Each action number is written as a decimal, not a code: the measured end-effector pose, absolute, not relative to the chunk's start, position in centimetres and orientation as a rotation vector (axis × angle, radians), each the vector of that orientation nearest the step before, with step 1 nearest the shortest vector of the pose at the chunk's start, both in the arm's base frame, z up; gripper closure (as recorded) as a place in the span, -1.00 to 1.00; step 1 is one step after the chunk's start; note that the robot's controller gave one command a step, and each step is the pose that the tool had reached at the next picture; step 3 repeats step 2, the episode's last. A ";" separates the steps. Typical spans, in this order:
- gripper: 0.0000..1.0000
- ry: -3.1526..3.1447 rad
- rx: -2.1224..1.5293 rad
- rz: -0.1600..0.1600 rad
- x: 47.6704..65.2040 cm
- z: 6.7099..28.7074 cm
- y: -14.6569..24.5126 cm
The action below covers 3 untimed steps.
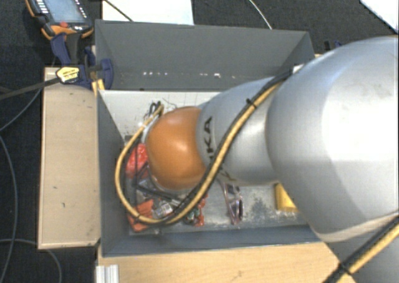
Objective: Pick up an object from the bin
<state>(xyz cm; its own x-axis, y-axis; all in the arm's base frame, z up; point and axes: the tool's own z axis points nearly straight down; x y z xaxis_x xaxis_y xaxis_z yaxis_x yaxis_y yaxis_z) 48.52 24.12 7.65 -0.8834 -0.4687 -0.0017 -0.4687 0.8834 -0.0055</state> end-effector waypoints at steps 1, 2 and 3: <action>1.00 3.048 -0.753 -0.005 48.4 8.6 24.1; 1.00 3.047 -0.752 0.000 48.4 10.7 24.3; 1.00 3.047 -0.752 0.000 48.4 10.7 24.3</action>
Offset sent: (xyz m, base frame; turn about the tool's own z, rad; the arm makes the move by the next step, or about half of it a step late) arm -0.0002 -0.0001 0.0200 0.0000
